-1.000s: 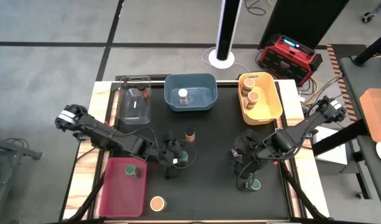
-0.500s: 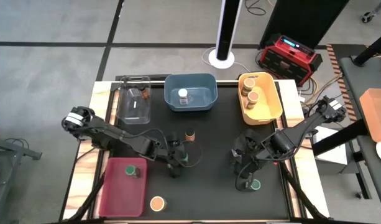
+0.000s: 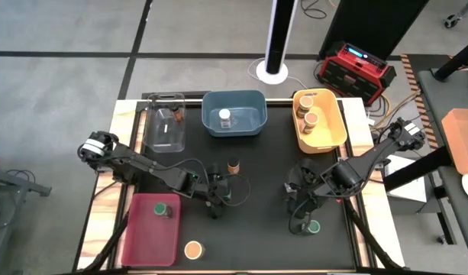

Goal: Sort spices by type
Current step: Put the top green seasoning bottle into the pink bin

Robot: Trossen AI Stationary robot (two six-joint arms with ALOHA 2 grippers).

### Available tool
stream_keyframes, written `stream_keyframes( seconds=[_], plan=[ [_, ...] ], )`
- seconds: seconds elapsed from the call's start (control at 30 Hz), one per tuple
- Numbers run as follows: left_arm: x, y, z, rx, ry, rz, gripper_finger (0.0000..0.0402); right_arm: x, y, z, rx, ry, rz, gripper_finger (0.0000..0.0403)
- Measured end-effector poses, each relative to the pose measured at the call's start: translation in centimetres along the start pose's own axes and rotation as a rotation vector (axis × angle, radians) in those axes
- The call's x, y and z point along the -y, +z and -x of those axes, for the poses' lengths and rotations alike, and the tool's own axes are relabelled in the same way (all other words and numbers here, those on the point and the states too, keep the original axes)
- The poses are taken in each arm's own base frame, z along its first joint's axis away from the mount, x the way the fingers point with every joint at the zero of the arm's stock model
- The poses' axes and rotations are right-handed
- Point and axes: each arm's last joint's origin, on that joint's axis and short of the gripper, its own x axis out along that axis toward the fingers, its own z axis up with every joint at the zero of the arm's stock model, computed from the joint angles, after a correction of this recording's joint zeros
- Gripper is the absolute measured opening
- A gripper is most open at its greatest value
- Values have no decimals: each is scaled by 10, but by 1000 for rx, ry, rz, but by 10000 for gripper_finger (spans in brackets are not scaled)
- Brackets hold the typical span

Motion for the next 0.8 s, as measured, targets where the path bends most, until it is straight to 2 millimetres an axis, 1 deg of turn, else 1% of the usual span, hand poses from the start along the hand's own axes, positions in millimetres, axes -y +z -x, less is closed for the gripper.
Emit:
stream_keyframes(
  seconds=[0.47,0.53,0.63,0.8],
  plan=[
    [0,1,0,6,-1,2,309,1,-1,-1,10,-18,3,366],
    [0,1,0,6,-1,2,304,1,-1,-2,10,-18,3,366],
    [0,1,0,6,-5,2,274,1,-1,-2,9,-19,3,366],
    [0,1,1,9,-8,3,199,1,-1,-2,9,-19,3,366]
  ],
)
